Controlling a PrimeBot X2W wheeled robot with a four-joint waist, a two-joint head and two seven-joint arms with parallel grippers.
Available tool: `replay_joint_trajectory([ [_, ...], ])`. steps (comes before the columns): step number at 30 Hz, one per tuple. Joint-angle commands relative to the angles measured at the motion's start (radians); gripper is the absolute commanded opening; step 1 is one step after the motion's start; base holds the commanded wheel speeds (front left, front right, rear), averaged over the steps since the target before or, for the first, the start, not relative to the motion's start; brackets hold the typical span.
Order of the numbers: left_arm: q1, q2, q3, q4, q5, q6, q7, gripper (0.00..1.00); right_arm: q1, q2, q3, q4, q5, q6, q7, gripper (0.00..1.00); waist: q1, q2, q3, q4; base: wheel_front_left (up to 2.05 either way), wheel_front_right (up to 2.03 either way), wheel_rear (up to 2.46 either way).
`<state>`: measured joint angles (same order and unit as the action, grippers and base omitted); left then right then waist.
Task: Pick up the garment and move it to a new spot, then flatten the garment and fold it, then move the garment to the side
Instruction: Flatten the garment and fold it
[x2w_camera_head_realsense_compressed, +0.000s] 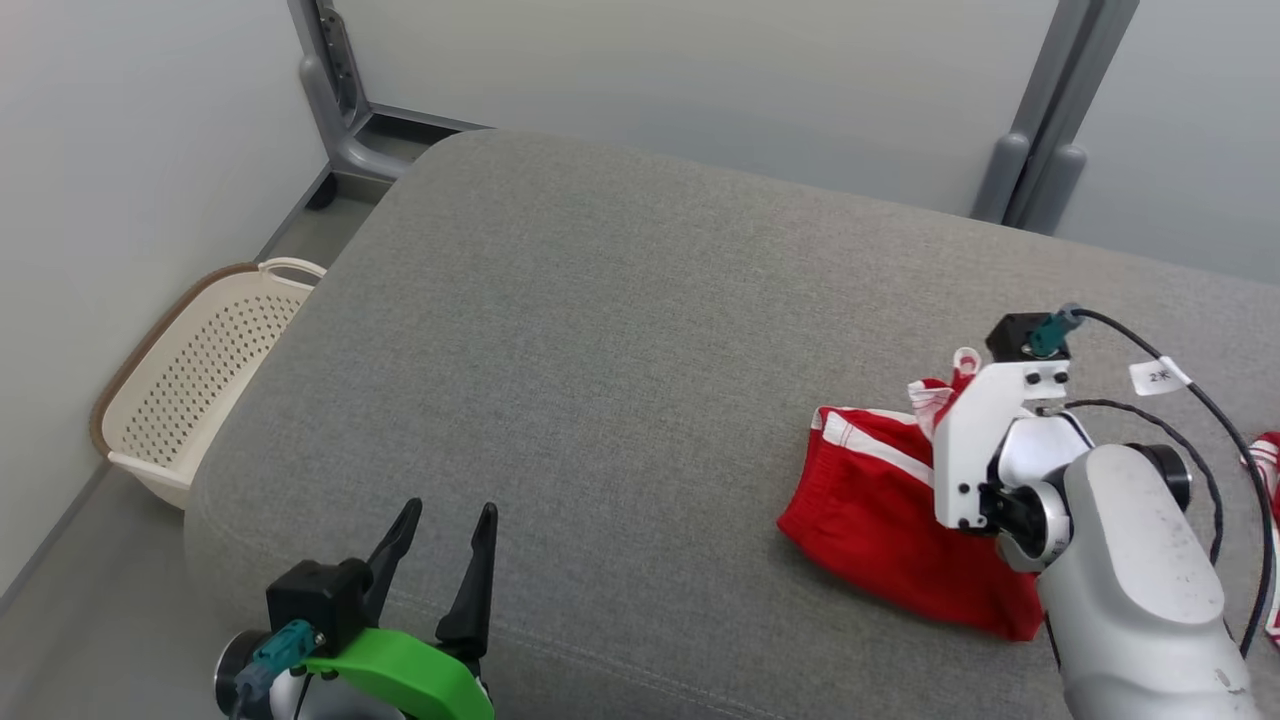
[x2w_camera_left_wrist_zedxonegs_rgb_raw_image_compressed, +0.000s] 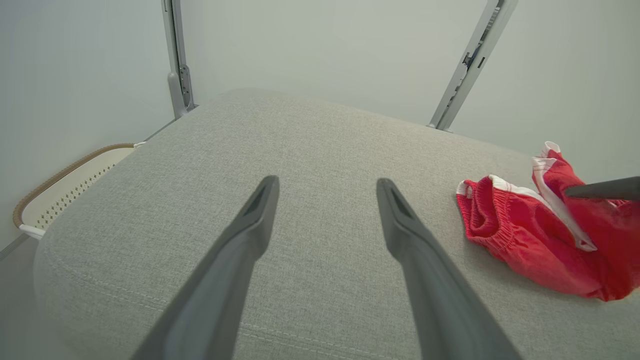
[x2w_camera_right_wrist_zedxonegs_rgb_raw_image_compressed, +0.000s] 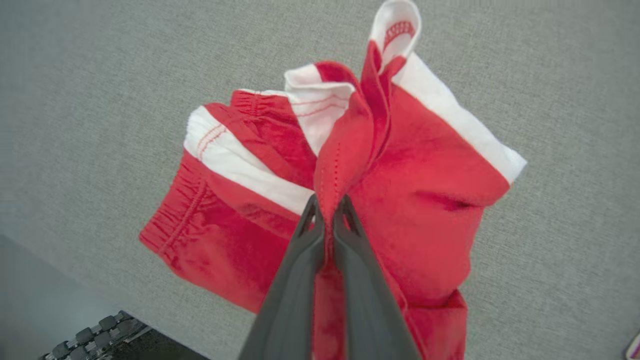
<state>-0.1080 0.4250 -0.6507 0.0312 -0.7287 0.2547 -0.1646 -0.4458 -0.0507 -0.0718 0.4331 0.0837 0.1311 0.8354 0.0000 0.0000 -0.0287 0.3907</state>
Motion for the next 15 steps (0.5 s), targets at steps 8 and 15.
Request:
replay_joint_trajectory([
  [8, -0.029, -0.018, -0.020, 0.017, 0.007, -0.016, 0.001, 1.00, -0.105, -0.002, 0.095, 0.196, 0.100, -0.001, -0.121, 0.00, 0.0000, 0.0000, -0.001, 0.044, 0.00, 0.00, 0.00],
  [15, -0.037, -0.027, -0.028, 0.029, 0.005, -0.019, -0.006, 1.00, -0.161, -0.002, 0.140, 0.325, 0.140, -0.001, -0.190, 0.00, 0.0000, 0.0000, -0.002, 0.062, 0.00, 0.00, 0.00],
])
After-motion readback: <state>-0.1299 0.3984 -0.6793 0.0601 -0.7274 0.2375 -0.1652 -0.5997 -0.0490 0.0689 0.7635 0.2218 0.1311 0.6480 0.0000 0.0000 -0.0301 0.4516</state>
